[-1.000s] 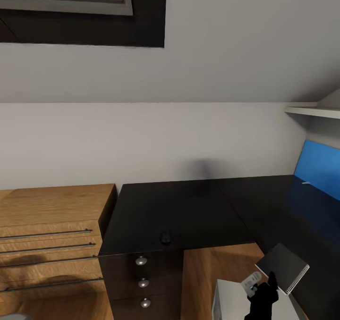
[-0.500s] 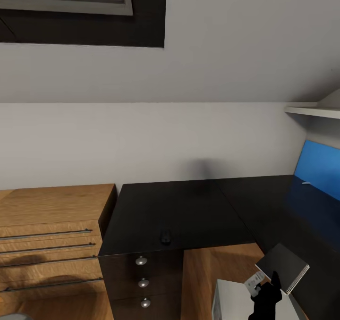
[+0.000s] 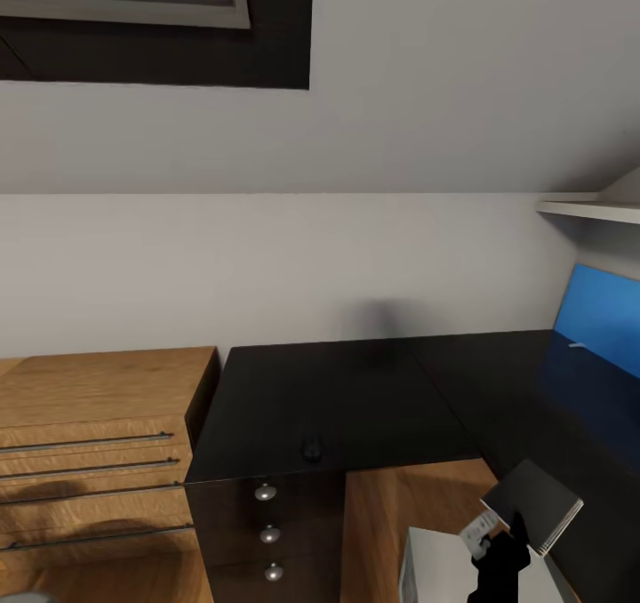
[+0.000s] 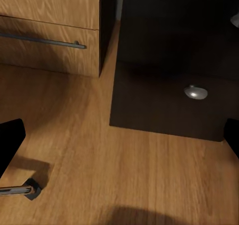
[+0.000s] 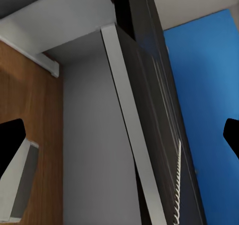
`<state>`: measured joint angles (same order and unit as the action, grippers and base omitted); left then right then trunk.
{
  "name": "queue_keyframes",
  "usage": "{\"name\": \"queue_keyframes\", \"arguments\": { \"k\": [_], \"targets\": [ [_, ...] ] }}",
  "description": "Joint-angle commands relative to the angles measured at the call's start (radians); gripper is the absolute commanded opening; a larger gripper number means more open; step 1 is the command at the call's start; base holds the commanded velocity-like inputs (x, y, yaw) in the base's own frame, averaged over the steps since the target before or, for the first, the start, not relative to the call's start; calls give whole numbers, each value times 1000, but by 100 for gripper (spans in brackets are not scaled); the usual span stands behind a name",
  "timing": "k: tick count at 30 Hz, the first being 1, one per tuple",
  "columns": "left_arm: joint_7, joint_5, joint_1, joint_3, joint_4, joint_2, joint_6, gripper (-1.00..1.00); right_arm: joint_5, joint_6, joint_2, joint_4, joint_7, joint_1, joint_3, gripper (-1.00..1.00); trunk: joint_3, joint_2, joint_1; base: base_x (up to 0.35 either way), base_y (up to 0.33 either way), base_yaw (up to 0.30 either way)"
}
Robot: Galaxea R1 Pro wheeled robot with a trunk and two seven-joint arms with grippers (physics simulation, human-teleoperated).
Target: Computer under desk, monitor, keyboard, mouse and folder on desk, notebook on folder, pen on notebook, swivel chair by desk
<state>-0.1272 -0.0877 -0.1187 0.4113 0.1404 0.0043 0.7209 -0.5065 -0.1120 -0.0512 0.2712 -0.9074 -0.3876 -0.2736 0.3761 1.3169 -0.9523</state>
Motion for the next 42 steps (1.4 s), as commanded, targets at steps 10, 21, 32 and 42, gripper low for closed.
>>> {"name": "queue_keyframes", "arguments": {
  "k": [10, 21, 32, 42],
  "targets": [
    [-3, -9, -1, 9, -1, 0, 3, 100, -9, -11, 0, -1, -2, 0, 1, 100, 1, 1, 0, 168, 0, 0],
    [-3, -9, -1, 9, -1, 0, 3, 100, -8, -11, 0, -4, -2, 0, 1, 100, 1, 1, 0, 16, 0, 0],
    [-3, -9, -1, 9, -1, 0, 3, 100, -6, -11, -1, -9, -2, 0, 1, 100, 1, 1, 0, 0, 0, 0],
    [-3, -9, -1, 9, -1, 0, 3, 100, -6, -16, -1, -12, 18, 0, 1, 100, 1, 1, 0, 0, 0, 0]
  ]
}}
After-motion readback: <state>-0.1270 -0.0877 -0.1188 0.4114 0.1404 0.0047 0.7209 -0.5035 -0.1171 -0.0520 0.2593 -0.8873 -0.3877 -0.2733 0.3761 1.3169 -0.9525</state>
